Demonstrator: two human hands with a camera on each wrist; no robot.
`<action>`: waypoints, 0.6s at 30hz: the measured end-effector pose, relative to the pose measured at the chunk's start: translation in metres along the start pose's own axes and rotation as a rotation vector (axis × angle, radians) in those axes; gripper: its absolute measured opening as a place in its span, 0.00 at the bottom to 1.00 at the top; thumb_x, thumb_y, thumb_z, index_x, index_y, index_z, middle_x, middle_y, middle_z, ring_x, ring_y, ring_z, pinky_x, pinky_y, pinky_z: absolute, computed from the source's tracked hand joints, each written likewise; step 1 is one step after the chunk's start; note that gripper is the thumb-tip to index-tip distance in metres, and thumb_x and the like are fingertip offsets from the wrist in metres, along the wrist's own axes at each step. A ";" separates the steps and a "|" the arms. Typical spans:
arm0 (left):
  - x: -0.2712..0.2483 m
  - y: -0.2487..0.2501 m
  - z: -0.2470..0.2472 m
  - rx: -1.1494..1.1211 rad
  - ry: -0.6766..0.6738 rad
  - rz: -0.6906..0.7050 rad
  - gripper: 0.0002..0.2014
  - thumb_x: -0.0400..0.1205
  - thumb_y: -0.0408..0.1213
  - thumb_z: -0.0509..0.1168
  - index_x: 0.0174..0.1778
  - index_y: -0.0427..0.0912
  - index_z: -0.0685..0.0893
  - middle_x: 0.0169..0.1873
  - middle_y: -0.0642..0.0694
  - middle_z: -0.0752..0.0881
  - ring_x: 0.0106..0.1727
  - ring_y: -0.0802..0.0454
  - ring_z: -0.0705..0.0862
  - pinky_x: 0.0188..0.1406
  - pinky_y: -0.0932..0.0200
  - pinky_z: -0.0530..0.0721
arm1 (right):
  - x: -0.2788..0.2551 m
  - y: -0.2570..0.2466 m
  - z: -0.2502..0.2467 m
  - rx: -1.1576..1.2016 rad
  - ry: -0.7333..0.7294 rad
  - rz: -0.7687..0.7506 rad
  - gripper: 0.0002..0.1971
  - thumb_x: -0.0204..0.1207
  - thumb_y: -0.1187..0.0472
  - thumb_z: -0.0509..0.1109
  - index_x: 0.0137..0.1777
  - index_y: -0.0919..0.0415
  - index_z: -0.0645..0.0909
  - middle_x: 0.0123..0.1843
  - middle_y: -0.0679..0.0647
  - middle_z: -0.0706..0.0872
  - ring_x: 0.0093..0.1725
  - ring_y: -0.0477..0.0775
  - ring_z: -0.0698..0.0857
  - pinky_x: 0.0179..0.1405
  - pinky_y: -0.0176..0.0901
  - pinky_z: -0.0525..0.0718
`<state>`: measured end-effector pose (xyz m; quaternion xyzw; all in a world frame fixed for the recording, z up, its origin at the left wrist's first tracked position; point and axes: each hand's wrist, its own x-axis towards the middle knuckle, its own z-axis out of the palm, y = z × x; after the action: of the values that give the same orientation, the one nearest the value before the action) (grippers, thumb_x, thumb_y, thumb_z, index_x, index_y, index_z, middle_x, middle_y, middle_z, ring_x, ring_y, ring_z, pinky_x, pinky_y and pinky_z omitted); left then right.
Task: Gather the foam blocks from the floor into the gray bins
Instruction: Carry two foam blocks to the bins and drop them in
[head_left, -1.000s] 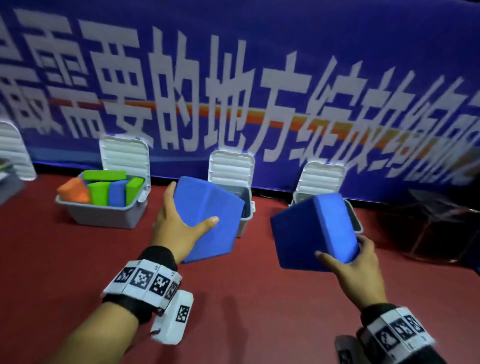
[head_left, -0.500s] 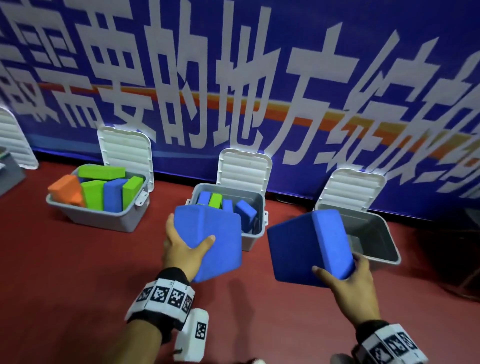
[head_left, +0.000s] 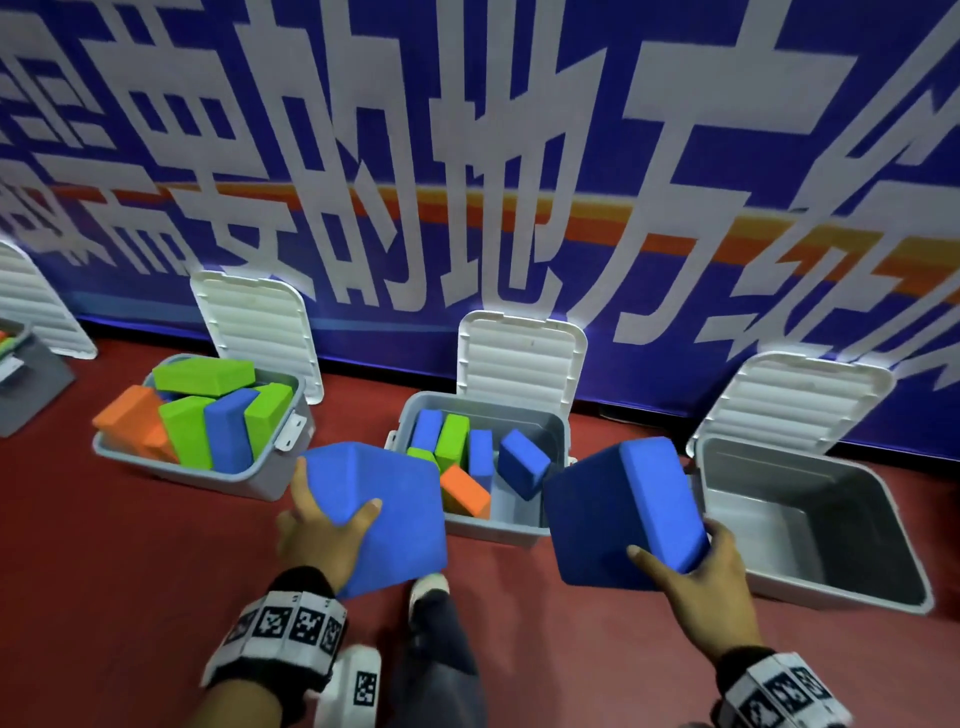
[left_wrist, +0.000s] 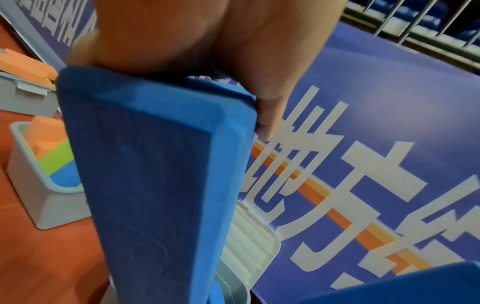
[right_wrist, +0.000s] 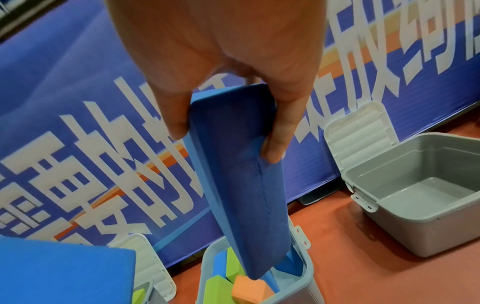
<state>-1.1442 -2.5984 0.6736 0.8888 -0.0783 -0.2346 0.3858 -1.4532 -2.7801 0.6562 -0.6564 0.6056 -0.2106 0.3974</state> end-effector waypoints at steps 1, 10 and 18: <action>0.022 0.005 0.012 0.005 -0.029 -0.007 0.48 0.75 0.46 0.73 0.82 0.60 0.45 0.72 0.28 0.65 0.73 0.31 0.68 0.72 0.43 0.66 | 0.016 -0.002 0.015 -0.011 -0.010 0.013 0.43 0.58 0.54 0.85 0.71 0.63 0.67 0.62 0.61 0.76 0.60 0.62 0.76 0.58 0.55 0.78; 0.190 0.035 0.117 0.133 -0.335 0.011 0.53 0.69 0.34 0.77 0.82 0.52 0.48 0.75 0.35 0.63 0.73 0.38 0.70 0.69 0.52 0.70 | 0.136 -0.012 0.126 -0.089 -0.053 0.231 0.46 0.51 0.57 0.82 0.70 0.66 0.65 0.61 0.60 0.74 0.62 0.64 0.75 0.61 0.59 0.76; 0.248 0.014 0.228 0.163 -0.499 0.044 0.56 0.62 0.33 0.82 0.81 0.41 0.53 0.68 0.56 0.62 0.77 0.52 0.63 0.65 0.75 0.54 | 0.209 0.025 0.209 -0.040 -0.024 0.501 0.45 0.56 0.68 0.86 0.71 0.68 0.65 0.65 0.68 0.76 0.62 0.65 0.78 0.63 0.62 0.77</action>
<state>-1.0345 -2.8356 0.4605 0.8295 -0.2088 -0.4313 0.2868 -1.2734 -2.9244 0.4701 -0.4962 0.7486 -0.0856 0.4314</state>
